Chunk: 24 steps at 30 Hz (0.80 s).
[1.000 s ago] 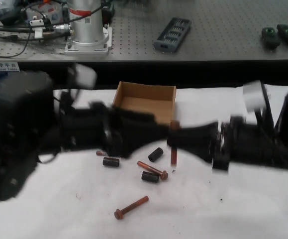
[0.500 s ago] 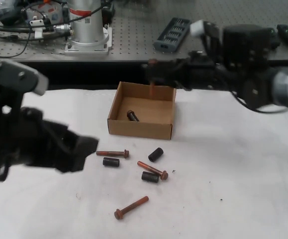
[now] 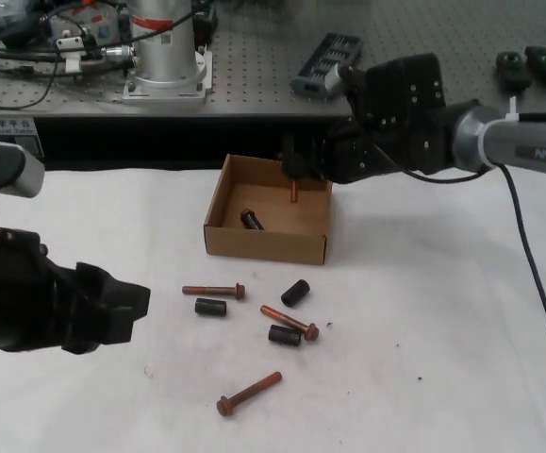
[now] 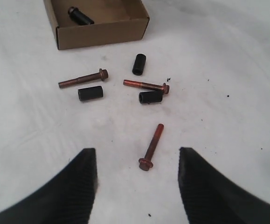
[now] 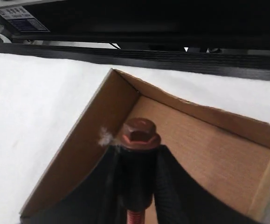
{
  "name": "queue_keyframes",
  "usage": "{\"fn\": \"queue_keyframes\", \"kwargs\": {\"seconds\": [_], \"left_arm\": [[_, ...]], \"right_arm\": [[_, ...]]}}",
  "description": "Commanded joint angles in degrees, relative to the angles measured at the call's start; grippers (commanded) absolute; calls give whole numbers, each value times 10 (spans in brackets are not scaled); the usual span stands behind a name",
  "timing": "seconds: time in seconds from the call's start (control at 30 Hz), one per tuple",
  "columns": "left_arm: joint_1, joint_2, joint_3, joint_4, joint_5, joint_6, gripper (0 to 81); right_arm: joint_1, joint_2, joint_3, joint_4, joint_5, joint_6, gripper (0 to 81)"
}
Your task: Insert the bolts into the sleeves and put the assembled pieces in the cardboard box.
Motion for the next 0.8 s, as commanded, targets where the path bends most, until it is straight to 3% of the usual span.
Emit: {"fn": "queue_keyframes", "kwargs": {"seconds": [0.0,0.03,0.07,0.17,0.43,0.6,0.77], "left_arm": [[-1,-4,-1,0,-6,-10,390],[-1,-4,-1,0,-6,-10,390],[-1,-4,-1,0,-6,-10,390],[-1,-4,-1,0,-6,-10,390],[-1,-4,-1,-8,-6,-9,390],[-1,-3,-1,-52,-11,-9,390],[-1,-3,-1,-63,-37,-9,390]], "right_arm": [[2,-13,-10,0,-8,49,433],[3,-13,-10,0,-8,69,512],[3,-16,-10,5,-8,85,531],[6,-29,-10,28,-16,98,468],[7,-95,-10,129,-9,33,461],[7,-99,-7,256,31,-57,365],[15,-104,0,385,28,-108,182]]}}
